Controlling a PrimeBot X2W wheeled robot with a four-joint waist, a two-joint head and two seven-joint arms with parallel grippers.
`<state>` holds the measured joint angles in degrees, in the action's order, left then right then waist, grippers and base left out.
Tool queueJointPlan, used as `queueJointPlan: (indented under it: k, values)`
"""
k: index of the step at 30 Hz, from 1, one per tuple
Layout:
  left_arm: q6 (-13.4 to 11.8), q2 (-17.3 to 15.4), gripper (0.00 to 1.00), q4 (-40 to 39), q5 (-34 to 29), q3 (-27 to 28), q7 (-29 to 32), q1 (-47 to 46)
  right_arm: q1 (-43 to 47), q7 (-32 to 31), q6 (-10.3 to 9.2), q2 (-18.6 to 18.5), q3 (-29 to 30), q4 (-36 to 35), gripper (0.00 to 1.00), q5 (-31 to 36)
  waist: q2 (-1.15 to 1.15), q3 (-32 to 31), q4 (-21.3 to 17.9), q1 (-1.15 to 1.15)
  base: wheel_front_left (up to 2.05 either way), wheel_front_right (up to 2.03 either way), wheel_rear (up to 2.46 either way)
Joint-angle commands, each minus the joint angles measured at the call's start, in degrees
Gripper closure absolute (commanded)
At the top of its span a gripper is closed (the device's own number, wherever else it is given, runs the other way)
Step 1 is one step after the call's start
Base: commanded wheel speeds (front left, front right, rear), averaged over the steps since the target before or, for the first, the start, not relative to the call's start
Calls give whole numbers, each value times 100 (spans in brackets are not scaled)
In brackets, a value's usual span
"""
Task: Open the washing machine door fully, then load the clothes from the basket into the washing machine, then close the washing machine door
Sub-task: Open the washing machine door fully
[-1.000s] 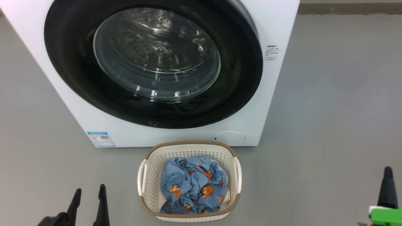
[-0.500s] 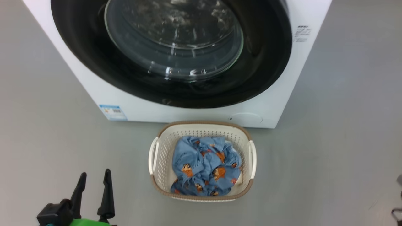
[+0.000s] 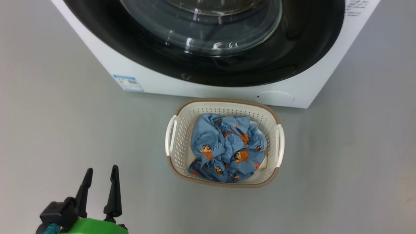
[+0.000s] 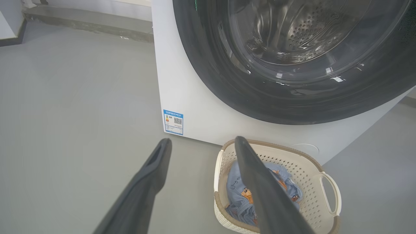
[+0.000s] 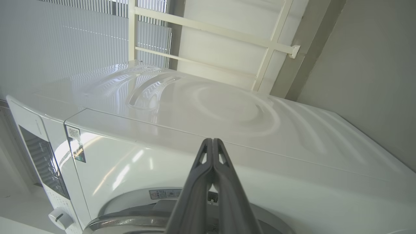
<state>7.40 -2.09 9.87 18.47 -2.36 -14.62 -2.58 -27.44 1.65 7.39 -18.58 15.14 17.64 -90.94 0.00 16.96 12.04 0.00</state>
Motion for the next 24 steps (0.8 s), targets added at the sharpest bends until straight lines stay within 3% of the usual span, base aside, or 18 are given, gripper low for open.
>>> queueJointPlan:
  k: [1,24]
  values:
    - [9,-78,0,-182,10,210,-38,-156,-274,-153,10,-166,-204,-232,100,14,0,244,171,0,0,0,0]
    - [9,-78,0,-173,-16,220,-38,-160,-1682,-1458,10,-381,-1123,-345,100,112,0,749,381,0,0,0,0]
